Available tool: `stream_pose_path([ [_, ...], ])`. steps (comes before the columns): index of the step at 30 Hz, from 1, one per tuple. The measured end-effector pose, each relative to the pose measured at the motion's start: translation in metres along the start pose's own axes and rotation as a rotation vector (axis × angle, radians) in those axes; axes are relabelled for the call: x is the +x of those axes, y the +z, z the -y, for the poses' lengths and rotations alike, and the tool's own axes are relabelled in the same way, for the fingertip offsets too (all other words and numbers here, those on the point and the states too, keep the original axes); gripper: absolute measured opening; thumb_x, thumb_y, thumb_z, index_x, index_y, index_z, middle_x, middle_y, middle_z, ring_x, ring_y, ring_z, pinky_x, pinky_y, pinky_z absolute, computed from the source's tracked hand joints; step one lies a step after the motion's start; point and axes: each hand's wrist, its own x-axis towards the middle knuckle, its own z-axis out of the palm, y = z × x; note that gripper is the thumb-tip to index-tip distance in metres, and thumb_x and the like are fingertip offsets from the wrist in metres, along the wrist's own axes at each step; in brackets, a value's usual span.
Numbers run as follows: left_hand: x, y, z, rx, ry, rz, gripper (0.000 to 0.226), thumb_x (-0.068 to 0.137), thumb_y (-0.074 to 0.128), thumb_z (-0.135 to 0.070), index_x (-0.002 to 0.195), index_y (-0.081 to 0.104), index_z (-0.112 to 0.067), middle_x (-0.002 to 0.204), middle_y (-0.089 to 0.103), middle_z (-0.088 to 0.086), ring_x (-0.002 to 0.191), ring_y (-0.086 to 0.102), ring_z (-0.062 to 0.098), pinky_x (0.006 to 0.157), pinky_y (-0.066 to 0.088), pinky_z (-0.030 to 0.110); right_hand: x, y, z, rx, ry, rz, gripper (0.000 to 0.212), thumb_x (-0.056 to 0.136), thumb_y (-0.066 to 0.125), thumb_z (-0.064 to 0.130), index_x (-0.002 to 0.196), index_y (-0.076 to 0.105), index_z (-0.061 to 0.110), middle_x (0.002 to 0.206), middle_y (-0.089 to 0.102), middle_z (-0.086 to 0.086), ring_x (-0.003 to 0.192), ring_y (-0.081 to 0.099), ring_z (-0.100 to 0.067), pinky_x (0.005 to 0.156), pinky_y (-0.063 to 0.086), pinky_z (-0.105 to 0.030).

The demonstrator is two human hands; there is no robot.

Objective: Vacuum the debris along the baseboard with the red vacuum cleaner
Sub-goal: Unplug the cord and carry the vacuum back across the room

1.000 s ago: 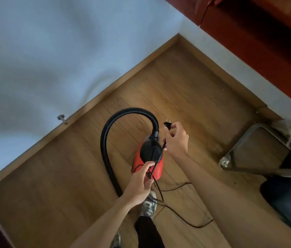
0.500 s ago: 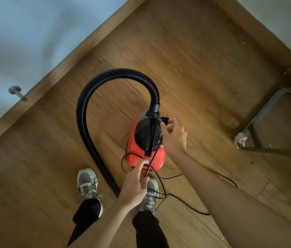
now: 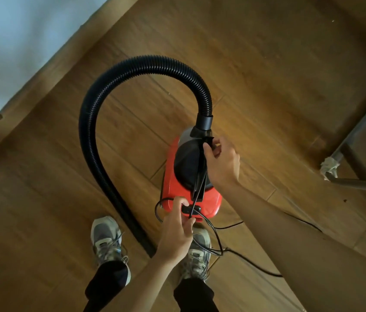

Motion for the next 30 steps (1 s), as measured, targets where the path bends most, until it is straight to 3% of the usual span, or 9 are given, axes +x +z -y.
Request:
stream_pose_path([
  [5,0.009,0.002,0.011,-0.099,-0.068,-0.024,0.032,0.09,0.067,-0.036,0.094,0.038,-0.023,0.061,0.057,0.011,0.052,0.06,0.025,0.05,0.052,0.048,0.001,0.016,-0.002,-0.002,0.007,-0.028,0.016,0.097,0.059,0.031,0.106,0.061,0.019,0.099,0.06,-0.007,0.078,0.058,-0.019,0.069,0.053,-0.041],
  [9,0.011,-0.007,0.013,-0.12,-0.235,0.074,0.045,0.077,0.081,-0.022,0.096,0.041,-0.017,0.074,0.055,0.005,0.062,0.06,0.016,0.059,0.058,0.044,-0.007,0.024,-0.001,0.061,0.088,-0.023,0.023,0.1,0.054,0.03,0.118,0.06,0.016,0.113,0.053,-0.007,0.087,0.049,-0.014,0.074,0.038,-0.029],
  [12,0.019,-0.037,0.018,-0.105,-0.407,0.21,0.075,0.049,0.088,-0.052,0.101,0.041,-0.026,0.096,0.054,-0.001,0.084,0.064,0.017,0.069,0.057,0.036,-0.011,0.032,0.003,0.105,0.133,-0.068,0.024,0.101,0.052,0.029,0.12,0.059,0.016,0.118,0.057,-0.008,0.093,0.051,-0.016,0.077,0.036,-0.028],
  [15,0.034,-0.085,0.032,-0.013,-0.454,0.098,0.084,0.05,0.08,-0.071,0.109,0.042,-0.025,0.104,0.055,0.0,0.094,0.063,0.02,0.079,0.058,0.044,-0.014,0.038,0.007,0.135,0.16,-0.108,0.025,0.101,0.051,0.029,0.121,0.057,0.016,0.124,0.055,-0.008,0.1,0.054,-0.02,0.08,0.038,-0.029],
  [19,0.063,-0.153,0.045,0.112,-0.507,-0.301,0.055,0.083,0.076,-0.039,0.117,0.042,-0.013,0.1,0.053,0.003,0.092,0.061,0.023,0.065,0.046,0.025,-0.016,0.043,0.012,0.147,0.182,-0.141,0.027,0.102,0.05,0.028,0.125,0.053,0.014,0.127,0.05,-0.008,0.096,0.047,-0.016,0.076,0.032,-0.024],
  [22,0.09,-0.188,0.052,0.183,-0.554,-0.455,0.066,0.084,0.077,-0.028,0.134,0.038,-0.006,0.114,0.055,0.009,0.1,0.06,0.027,0.07,0.047,0.027,-0.017,0.047,0.011,0.14,0.178,-0.169,0.028,0.102,0.05,0.027,0.126,0.05,0.011,0.129,0.049,-0.008,0.095,0.042,-0.012,0.07,0.028,-0.02],
  [25,0.111,-0.209,0.054,0.194,-0.539,-0.467,0.079,0.084,0.078,-0.026,0.144,0.03,-0.009,0.136,0.049,0.017,0.118,0.054,0.033,0.089,0.047,0.038,-0.018,0.05,0.009,0.14,0.157,-0.189,0.031,0.101,0.054,0.026,0.126,0.047,0.008,0.127,0.05,-0.008,0.097,0.042,-0.011,0.066,0.026,-0.016],
  [27,0.122,-0.217,0.055,0.153,-0.535,-0.443,0.084,0.084,0.077,-0.025,0.149,0.025,-0.014,0.141,0.047,0.015,0.122,0.052,0.033,0.094,0.044,0.038,-0.018,0.05,0.007,0.183,0.159,-0.17,0.037,0.097,0.06,0.027,0.125,0.045,0.009,0.126,0.05,-0.007,0.1,0.045,-0.011,0.075,0.032,-0.017],
  [30,0.133,-0.216,0.057,0.05,-0.51,-0.362,0.08,0.087,0.075,-0.019,0.15,0.025,-0.02,0.125,0.05,0.002,0.114,0.053,0.023,0.092,0.042,0.034,-0.023,0.048,-0.001,0.205,0.148,-0.156,0.046,0.091,0.068,0.031,0.124,0.041,0.014,0.121,0.052,-0.006,0.104,0.05,-0.017,0.085,0.043,-0.032],
])
